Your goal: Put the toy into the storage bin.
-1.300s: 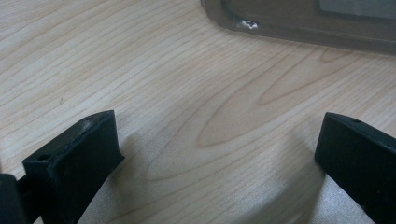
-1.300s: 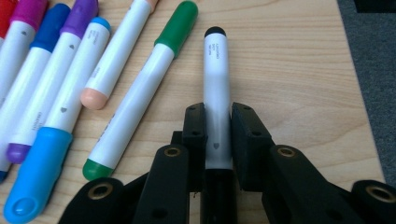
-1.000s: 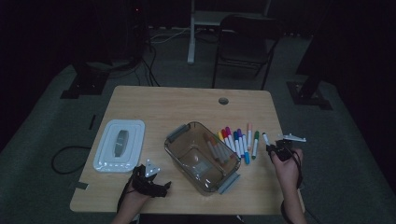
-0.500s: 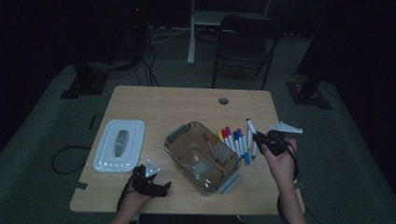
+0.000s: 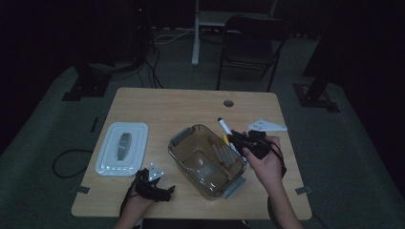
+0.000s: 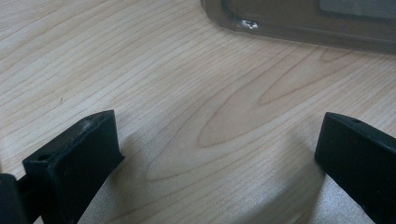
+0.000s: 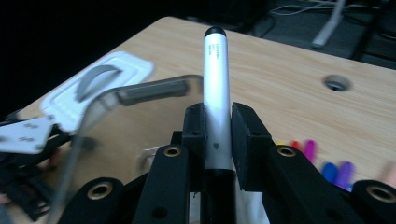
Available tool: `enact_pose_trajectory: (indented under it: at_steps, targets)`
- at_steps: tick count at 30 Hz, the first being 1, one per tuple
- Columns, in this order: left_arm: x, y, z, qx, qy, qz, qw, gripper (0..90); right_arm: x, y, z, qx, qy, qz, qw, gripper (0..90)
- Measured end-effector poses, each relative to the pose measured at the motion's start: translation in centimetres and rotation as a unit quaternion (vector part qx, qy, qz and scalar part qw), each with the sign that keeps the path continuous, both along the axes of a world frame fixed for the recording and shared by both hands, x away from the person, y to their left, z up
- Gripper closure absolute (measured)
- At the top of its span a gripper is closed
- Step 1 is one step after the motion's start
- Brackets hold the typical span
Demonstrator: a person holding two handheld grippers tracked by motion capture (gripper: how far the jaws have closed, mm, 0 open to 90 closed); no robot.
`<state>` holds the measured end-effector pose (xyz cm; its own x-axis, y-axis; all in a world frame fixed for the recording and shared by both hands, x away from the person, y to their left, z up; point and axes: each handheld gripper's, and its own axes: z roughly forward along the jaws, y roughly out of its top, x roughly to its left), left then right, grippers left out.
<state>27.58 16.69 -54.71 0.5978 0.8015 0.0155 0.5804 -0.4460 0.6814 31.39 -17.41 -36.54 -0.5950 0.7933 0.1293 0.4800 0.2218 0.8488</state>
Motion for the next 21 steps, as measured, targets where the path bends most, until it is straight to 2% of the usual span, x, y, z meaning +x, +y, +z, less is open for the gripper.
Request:
enact_pose_trajectory:
  at_steps: [6,9,12,16,21]
  targets:
    - [0.0,0.0,0.0,0.000,0.000,0.000,1.0000,0.6,-0.5,3.6,-0.3,-0.006,0.012,0.051,0.9986,76.5]
    - [0.0,0.0,0.0,0.000,-0.001,0.000,1.0000,0.6,-0.5,5.2,-0.9,-0.007,0.028,0.075,0.9968,76.6]
    - [0.0,0.0,0.0,-0.001,-0.001,0.001,1.0000,0.6,-0.4,6.6,-1.6,-0.021,0.045,0.091,0.9946,76.5]
    - [0.0,0.0,0.0,0.000,-0.001,0.005,1.0000,0.6,-0.1,8.0,-2.6,-0.038,0.064,0.107,0.9915,76.6]
    - [0.0,0.0,0.0,0.000,-0.001,0.005,1.0000,0.6,0.9,9.2,-4.4,-0.059,0.104,0.111,0.9867,76.5]
